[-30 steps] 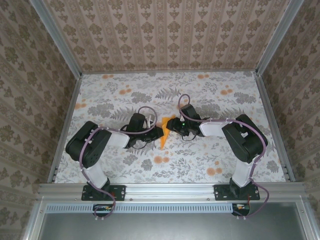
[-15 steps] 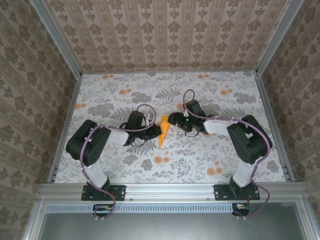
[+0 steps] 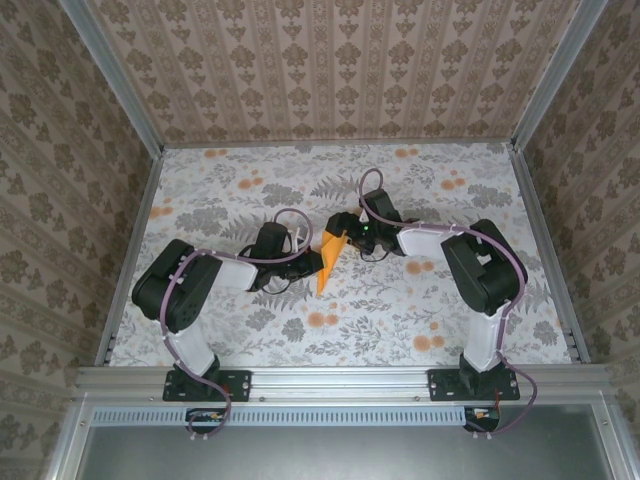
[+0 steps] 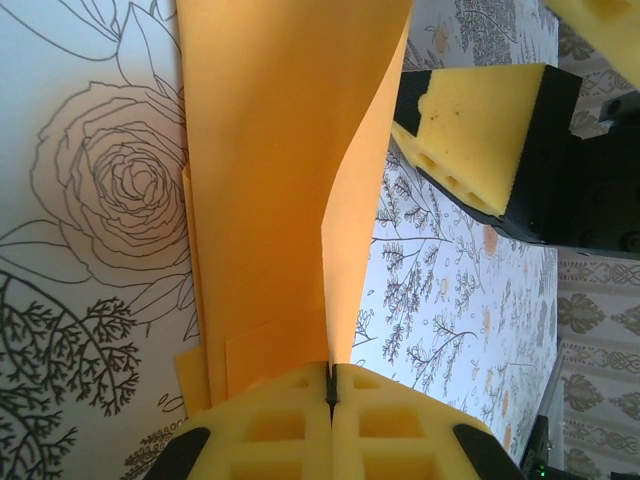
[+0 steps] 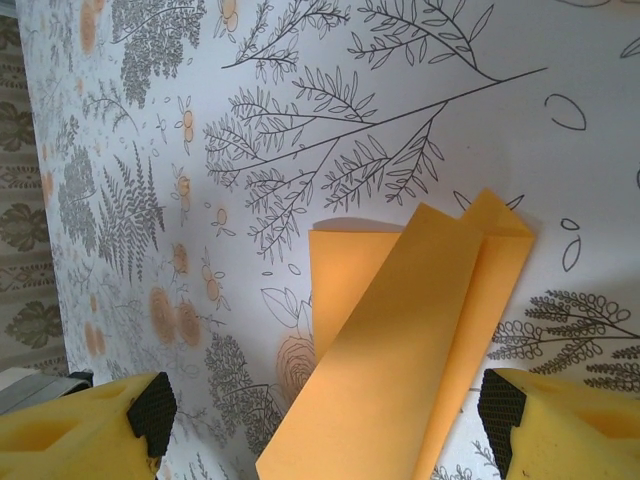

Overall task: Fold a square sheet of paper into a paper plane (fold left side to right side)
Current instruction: Fold the wing for the fifth time at the center of the table.

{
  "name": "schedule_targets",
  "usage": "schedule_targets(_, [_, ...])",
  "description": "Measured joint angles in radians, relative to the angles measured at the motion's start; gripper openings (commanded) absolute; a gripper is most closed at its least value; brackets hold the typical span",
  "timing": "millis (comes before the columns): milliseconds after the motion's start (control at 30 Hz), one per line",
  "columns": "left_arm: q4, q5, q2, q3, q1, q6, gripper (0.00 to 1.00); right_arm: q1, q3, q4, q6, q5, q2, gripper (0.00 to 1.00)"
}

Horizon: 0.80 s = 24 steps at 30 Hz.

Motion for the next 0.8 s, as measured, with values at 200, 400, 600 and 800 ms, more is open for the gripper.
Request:
schedule_targets(200, [0.000,0.001,0.000,0.001,0.000,0.000,0.00,0.000,0.029,0.000,0.000,-0.004,0.031,0.83])
schedule_targets(400, [0.000,0.001,0.000,0.002,0.000,0.000,0.00,0.000,0.057,-0.008,0.000,-0.004,0.053,0.83])
schedule_targets(600, [0.000,0.001,0.000,0.003,0.000,0.000,0.00,0.001,0.090,-0.036,-0.001,-0.003,0.067,0.83])
schedule_targets(800, [-0.001,0.001,0.000,0.007,0.000,0.001,0.00,0.008,0.141,-0.132,-0.011,0.006,0.088,0.83])
